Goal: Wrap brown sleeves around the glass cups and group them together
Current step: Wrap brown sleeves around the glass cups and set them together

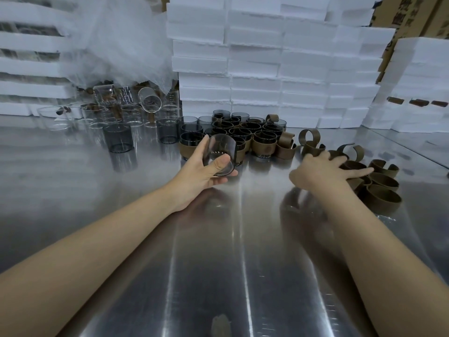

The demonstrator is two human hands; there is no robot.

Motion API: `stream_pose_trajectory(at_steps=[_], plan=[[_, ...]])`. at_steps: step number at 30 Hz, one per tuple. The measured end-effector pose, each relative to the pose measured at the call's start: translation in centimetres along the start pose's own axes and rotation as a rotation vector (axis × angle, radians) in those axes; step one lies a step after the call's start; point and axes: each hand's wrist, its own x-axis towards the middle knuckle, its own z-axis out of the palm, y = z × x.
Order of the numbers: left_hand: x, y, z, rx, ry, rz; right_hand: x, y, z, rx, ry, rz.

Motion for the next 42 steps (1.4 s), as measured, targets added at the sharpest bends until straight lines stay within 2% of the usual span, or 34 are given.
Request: stream_pose_trajectory(at_steps=[2, 4, 7, 9, 10, 13, 15, 19, 23, 24, 27, 29, 32, 34, 37, 40, 42], plan=[[0.0, 0.1, -0.1, -0.036, 0.022, -0.019, -0.2, 0.2, -0.2, -0.003, -0.079, 0.010], [0.0, 0.2, -0.1, -0.039, 0.028, -0.022, -0.4, -0.2, -0.3, 0.066, -0.046, -0.066], [0.0, 0.3, -0.1, -0.029, 0.025, -0.028, -1.2, -1.1, -0.8, 0.366, 0.144, -0.321], [0.0, 0.3, -0.2, -0.033, 0.041, -0.035, -1.6, -1.3, -1.2, 0.417, 0.262, -0.366], [0.0, 0.4, -0.2, -0.031, 0.051, -0.035, -1.7, -1.3, -1.2, 0.373, 0.254, -0.353], [0.0, 0.4, -0.3, -0.030, 0.094, -0.028, -1.8, -1.1, -0.9, 0.244, 0.058, -0.345], [0.0, 0.4, -0.3, -0.024, 0.128, -0.018, -1.7, -1.3, -0.5, 0.253, 0.032, -0.394], [0.0, 0.5, -0.4, -0.005, 0.142, -0.006, -1.3, -1.9, 0.0, 0.461, 0.074, -0.512], [0.0, 0.3, -0.1, 0.018, 0.108, -0.038, -1.0, -2.9, 0.6, 0.678, 0.012, -0.627], [0.0, 0.3, -0.2, 0.013, 0.093, -0.056, -0.8, -3.1, 1.0, 0.652, -0.010, -0.627], [-0.2, 0.4, -0.3, 0.002, 0.081, -0.078, -0.2, -2.8, 1.8, 0.350, -0.074, -0.528], [-0.3, 0.6, -0.3, 0.009, 0.091, -0.064, -0.2, -2.7, 1.6, 0.331, -0.071, -0.518], [-0.4, 0.6, -0.3, 0.036, 0.091, -0.045, -0.1, -2.7, 1.4, 0.482, -0.043, -0.524], [-0.3, 0.6, -0.3, 0.036, 0.102, -0.031, -0.1, -2.7, 1.4, 0.590, -0.026, -0.459], [-0.3, 0.5, -0.3, -0.002, 0.126, -0.022, -0.1, -2.5, 1.1, 0.807, 0.140, -0.414], [-0.3, 0.5, -0.2, 0.012, 0.154, -0.008, -0.8, -2.8, 0.4, 1.090, 0.205, -0.459], [-0.3, 0.5, -0.1, 0.031, 0.176, -0.002, -1.6, -3.2, 0.3, 1.188, 0.237, -0.518]])
